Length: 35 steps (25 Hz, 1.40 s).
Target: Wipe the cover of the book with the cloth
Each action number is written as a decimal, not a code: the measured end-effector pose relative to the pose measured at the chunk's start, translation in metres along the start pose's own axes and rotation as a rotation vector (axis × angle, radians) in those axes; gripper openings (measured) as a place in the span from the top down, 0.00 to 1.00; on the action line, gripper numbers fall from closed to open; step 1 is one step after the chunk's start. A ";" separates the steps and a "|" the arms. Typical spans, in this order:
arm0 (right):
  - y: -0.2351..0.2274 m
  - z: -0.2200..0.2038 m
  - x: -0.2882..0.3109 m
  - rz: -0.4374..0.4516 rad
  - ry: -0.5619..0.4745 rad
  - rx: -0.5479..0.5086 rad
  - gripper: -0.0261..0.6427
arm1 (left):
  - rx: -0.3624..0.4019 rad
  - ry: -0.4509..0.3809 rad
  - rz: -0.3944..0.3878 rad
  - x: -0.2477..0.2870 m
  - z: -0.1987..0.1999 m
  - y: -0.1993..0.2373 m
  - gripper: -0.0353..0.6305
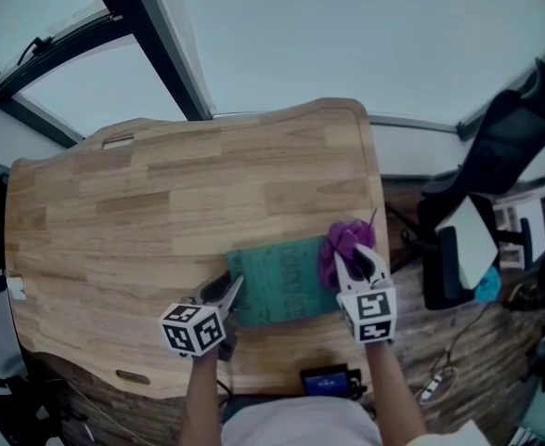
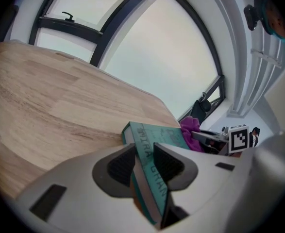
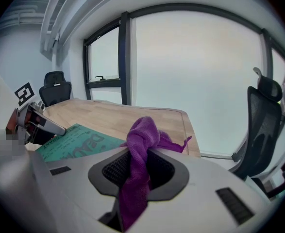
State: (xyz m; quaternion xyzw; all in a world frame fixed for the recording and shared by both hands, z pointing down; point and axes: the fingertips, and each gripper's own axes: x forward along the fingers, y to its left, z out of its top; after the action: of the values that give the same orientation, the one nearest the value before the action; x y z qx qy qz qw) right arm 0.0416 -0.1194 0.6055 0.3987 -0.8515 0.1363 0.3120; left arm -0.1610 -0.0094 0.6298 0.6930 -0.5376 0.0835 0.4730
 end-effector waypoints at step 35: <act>0.006 -0.004 0.018 -0.048 0.191 -0.048 0.84 | -0.029 -0.017 -0.054 0.008 -0.003 0.006 0.77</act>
State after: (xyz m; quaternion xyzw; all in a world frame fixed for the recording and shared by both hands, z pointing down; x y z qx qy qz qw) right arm 0.0301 -0.1239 0.6202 0.3965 -0.8112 0.1459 0.4044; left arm -0.1620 -0.0121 0.6398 0.7009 -0.5239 0.0569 0.4806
